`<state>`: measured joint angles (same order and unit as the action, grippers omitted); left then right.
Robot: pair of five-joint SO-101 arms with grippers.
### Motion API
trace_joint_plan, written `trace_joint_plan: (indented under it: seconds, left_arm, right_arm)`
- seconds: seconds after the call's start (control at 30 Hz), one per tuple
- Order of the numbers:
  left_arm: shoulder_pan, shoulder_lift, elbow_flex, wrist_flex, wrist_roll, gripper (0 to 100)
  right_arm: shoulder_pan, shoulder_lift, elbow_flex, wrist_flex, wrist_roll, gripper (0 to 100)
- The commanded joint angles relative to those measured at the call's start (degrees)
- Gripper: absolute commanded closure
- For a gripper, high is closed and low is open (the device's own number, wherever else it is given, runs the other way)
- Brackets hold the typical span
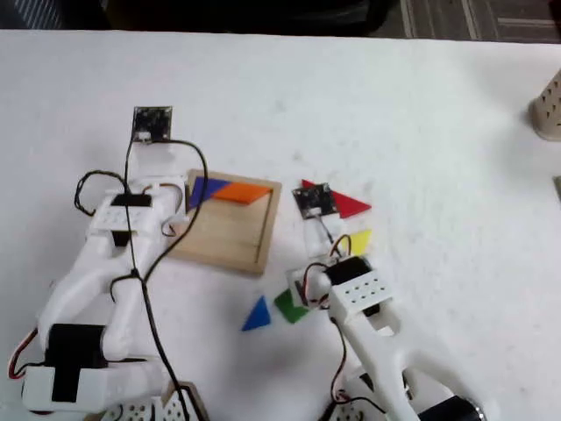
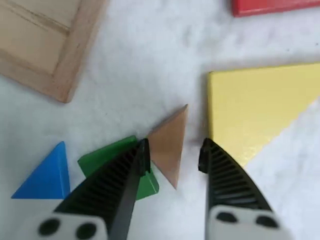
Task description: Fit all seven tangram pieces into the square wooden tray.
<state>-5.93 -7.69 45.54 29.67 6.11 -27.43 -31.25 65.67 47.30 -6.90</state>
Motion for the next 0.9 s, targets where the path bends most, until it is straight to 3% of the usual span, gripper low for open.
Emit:
trace_joint_plan:
  seconds: [0.0, 0.37, 0.6, 0.87]
  left_arm:
    - [0.48, -2.42, -3.08, 0.26, 0.26, 98]
    - [0.48, -2.42, -3.08, 0.18, 0.26, 98]
    - [0.48, -2.42, -3.08, 0.18, 0.26, 98]
    - [0.4, -2.42, -3.08, 0.26, 0.26, 98]
  right_arm:
    - [0.84, 0.13, -0.26, -0.92, -1.67, 84.1]
    - [-1.45, 0.13, -0.26, -2.68, -2.64, 84.1]
    - [-1.71, 7.6, -2.64, -5.58, -2.64, 94.4]
    - [-2.07, 12.44, -4.4, -4.62, -2.64, 80.5]
